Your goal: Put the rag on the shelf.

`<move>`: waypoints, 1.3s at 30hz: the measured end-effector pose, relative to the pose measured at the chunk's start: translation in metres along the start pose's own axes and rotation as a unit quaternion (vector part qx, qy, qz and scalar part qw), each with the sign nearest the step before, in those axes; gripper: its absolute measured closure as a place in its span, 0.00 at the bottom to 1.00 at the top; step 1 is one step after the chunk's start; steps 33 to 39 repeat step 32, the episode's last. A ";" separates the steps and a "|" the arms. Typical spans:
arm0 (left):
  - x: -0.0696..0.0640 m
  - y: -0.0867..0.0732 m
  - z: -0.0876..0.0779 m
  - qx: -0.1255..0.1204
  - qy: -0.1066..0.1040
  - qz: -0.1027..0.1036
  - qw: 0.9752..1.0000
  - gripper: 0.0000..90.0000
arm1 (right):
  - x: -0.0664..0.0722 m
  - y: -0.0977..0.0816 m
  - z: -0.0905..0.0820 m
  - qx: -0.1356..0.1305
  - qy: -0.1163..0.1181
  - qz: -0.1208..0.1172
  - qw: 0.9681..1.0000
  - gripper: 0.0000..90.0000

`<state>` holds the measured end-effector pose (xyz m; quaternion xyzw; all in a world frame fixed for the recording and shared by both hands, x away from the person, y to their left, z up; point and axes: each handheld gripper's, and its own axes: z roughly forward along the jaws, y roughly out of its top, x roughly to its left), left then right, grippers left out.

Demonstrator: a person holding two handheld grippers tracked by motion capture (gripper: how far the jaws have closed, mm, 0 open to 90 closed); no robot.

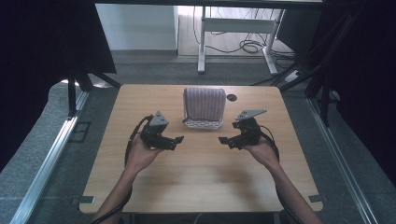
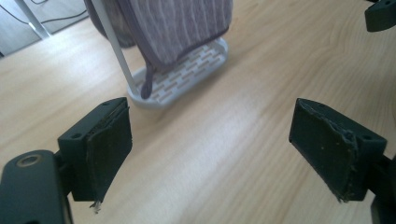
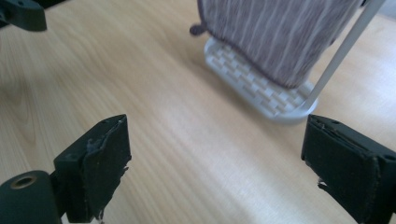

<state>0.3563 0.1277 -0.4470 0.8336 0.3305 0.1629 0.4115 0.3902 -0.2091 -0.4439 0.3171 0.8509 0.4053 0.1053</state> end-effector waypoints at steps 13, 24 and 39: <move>-0.020 -0.068 0.029 0.046 0.009 -0.012 0.999 0.14 | 0.014 -0.049 0.029 0.042 0.007 -0.003 0.999 0.06; -0.026 -0.085 0.049 0.077 0.009 -0.014 0.997 0.14 | 0.020 -0.080 0.055 0.071 -0.006 -0.023 0.997 0.00; -0.024 -0.084 0.050 0.082 0.011 -0.027 0.996 0.11 | 0.021 -0.086 0.059 0.048 -0.021 -0.036 0.998 0.00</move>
